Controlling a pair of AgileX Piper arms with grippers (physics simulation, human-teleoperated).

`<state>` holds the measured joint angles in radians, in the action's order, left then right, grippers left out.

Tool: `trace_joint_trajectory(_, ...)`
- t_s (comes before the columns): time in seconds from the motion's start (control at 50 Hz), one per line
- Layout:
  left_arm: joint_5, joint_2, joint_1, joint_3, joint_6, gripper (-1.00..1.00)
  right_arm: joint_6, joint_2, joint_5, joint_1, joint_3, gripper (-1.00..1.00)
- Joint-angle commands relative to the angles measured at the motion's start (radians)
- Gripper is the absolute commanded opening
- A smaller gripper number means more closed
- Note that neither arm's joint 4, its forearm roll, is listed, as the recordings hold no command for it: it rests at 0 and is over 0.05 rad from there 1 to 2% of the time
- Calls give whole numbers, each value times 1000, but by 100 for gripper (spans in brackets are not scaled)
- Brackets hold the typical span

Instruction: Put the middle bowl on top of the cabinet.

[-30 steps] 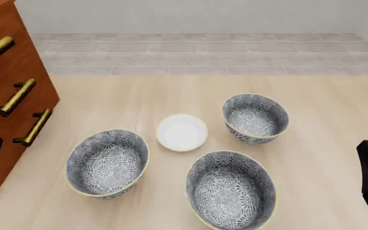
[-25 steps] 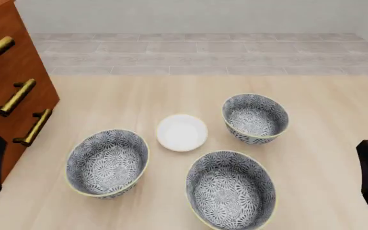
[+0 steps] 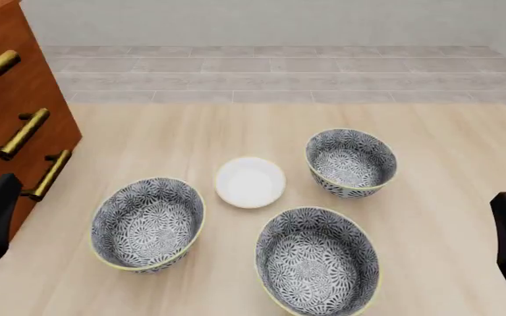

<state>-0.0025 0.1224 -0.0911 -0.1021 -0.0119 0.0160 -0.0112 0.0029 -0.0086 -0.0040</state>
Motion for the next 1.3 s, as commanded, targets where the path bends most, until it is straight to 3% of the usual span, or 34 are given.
trace_joint_trajectory(0.02, -46, 113, -56, -55, -14, 100, 1, 0, 3, -2, -1, 100)
trace_joint_trajectory(0.36, -89, 338, -97, -141, -76, 100, 3, -4, -1, -2, -1, 100)
trace_joint_trajectory(0.6, -96, 455, -58, -148, -119, 100, 2, -4, 0, -3, -3, 100)
trace_joint_trajectory(0.88, -55, 462, -44, -142, -131, 100, 16, -4, -6, -7, 2, 100)
trace_joint_trajectory(1.3, 183, 304, -38, -165, -183, 100, 17, -10, -11, -1, 2, 100)
